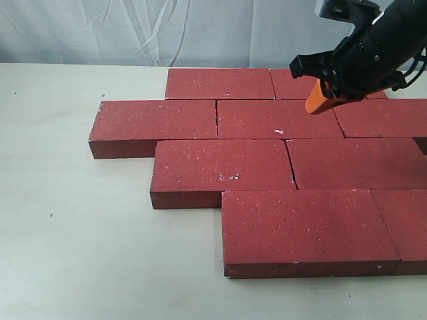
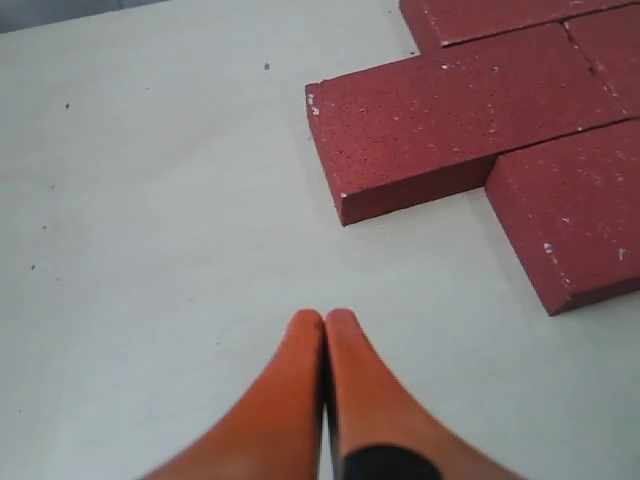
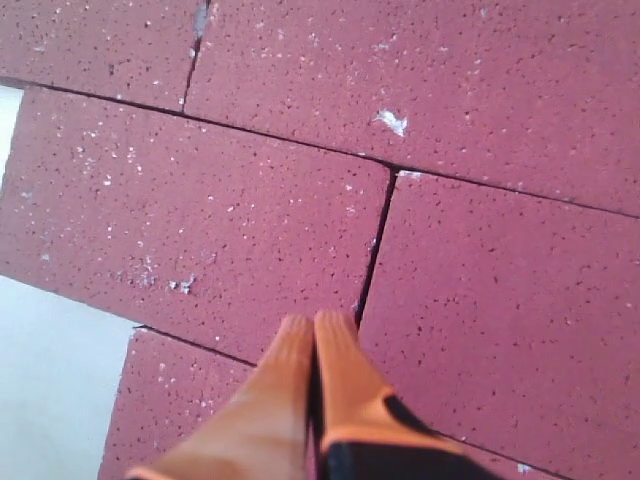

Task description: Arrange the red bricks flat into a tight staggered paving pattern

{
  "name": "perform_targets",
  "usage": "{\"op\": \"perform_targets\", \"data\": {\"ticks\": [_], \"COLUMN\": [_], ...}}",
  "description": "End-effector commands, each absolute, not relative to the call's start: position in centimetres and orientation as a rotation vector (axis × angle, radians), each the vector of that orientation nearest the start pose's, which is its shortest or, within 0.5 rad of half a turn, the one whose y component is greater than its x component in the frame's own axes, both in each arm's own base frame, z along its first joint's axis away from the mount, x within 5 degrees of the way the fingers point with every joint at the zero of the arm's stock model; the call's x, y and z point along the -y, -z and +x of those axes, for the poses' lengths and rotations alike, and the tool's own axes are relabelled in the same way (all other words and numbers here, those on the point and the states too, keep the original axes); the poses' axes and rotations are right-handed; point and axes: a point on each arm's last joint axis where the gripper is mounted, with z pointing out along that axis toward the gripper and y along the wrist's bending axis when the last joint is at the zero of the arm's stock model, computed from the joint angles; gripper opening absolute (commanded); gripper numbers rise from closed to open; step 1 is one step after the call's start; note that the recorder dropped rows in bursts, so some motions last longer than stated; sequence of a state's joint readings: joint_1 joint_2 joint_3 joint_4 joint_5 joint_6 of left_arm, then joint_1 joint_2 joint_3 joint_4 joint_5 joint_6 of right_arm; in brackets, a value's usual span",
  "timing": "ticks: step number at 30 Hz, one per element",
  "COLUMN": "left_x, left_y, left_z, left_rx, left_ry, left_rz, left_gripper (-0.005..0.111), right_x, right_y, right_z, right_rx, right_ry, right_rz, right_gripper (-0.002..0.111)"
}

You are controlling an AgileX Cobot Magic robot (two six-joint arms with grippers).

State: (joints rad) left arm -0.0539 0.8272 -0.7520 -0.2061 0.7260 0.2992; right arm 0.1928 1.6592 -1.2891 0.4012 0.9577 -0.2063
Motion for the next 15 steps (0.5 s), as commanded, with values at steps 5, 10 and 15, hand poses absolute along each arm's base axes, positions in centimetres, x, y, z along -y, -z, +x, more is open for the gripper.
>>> {"op": "perform_targets", "data": {"ticks": [5, 10, 15], "left_x": [2.8, 2.7, 2.6], "left_y": [-33.4, -33.8, -34.0], "left_z": [13.3, 12.2, 12.0], "left_rx": [-2.161, -2.141, -2.131], "left_ry": [0.111, 0.111, 0.111], "left_rz": [0.381, 0.384, 0.383], "left_gripper": [0.0, 0.0, 0.0], "right_x": [-9.0, -9.0, -9.0], "right_y": [-28.1, -28.1, -28.3], "right_z": [32.8, 32.9, 33.3], "right_rx": [-2.716, -2.701, -2.659], "right_ry": [-0.49, -0.485, -0.474], "right_rz": [-0.296, -0.29, -0.273], "right_gripper": [-0.001, -0.001, -0.001]}}
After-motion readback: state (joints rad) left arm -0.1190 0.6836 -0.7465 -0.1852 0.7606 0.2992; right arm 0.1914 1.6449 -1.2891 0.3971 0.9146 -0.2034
